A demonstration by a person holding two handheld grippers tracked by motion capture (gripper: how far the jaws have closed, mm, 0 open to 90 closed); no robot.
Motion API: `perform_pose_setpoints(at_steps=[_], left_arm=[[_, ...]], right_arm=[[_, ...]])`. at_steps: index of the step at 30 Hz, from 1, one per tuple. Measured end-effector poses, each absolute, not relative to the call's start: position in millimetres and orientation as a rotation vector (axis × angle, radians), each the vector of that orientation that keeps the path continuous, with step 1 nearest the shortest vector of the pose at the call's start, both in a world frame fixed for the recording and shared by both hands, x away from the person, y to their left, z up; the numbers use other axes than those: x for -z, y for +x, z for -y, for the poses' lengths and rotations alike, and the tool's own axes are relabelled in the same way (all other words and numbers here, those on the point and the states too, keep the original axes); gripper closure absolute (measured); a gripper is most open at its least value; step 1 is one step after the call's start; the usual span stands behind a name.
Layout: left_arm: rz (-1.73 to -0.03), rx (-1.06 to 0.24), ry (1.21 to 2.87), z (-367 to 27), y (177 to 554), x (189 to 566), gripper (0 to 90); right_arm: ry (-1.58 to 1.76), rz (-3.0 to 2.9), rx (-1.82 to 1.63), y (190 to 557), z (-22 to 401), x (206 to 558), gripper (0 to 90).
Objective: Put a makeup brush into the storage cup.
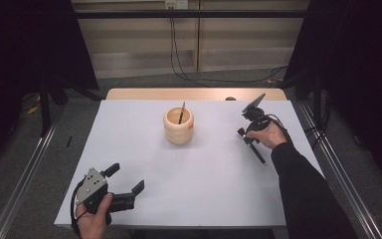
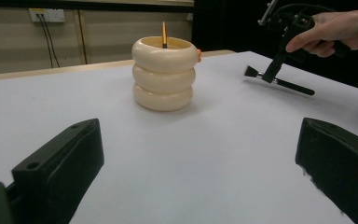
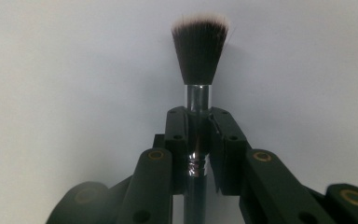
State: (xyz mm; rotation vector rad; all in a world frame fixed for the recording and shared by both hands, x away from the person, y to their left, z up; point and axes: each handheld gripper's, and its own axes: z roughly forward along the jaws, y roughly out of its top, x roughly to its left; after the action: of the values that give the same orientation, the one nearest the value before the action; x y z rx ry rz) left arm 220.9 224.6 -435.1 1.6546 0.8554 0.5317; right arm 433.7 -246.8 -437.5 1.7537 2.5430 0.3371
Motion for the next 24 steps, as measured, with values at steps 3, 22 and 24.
perform_pose_setpoints(at_steps=[3,22,24], left_arm=[[-0.847,-0.527,1.653,-226,221,435,1.0],[-0.843,-0.545,1.656,-224,220,434,1.0],[-0.849,-0.54,1.651,-224,220,434,1.0]], right_arm=[[1.753,-2.543,-0.376,431,247,433,78.6],[1.626,-2.475,-0.746,410,263,416,78.7],[1.595,-2.475,-0.761,406,262,412,78.6]])
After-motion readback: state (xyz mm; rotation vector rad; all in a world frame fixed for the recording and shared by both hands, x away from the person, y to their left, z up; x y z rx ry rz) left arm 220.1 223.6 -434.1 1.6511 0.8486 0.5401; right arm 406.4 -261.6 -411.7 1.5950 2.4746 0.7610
